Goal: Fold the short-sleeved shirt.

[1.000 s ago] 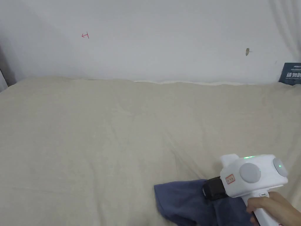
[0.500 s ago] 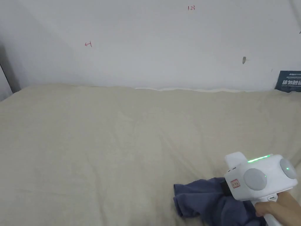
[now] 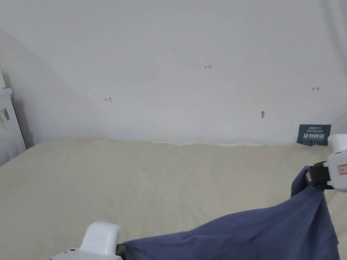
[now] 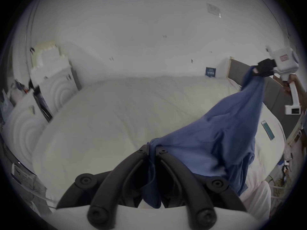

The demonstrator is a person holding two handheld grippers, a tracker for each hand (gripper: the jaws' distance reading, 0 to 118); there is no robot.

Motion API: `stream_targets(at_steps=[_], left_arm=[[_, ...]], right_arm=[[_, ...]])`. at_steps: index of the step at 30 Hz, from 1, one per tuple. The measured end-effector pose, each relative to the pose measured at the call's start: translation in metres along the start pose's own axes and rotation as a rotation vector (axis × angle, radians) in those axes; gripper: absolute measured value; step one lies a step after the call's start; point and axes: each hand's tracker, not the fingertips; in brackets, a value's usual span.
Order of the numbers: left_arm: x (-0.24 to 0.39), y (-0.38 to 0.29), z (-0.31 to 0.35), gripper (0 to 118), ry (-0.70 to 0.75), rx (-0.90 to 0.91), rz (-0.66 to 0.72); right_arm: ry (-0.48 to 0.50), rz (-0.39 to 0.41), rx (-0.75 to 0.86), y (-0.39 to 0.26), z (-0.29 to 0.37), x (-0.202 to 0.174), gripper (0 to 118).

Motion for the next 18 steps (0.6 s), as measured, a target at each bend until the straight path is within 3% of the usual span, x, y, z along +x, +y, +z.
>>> stream_targets(at_steps=[5, 9, 11, 15, 18], left_arm=[[-0.025, 0.056, 0.054, 7, 0.059, 0.166, 0.009], [-0.033, 0.107, 0.095, 7, 0.076, 0.292, -0.014], [-0.033, 0.131, 0.111, 7, 0.116, 0.35, -0.062], [-0.045, 0.177, 0.13, 7, 0.125, 0.404, -0.046], [-0.056, 0.221, 0.144, 7, 0.159, 0.447, -0.087]], right_arm=[[-0.025, -0.034, 0.147, 0.034, 0.081, 0.023, 5], [0.029, -0.094, 0.231, 0.056, 0.127, 0.025, 5], [0.011, -0.041, 0.277, 0.065, 0.151, 0.016, 5], [-0.002, -0.071, 0.339, 0.097, 0.176, 0.021, 5], [-0.027, -0.046, 0.394, 0.126, 0.196, 0.016, 5]])
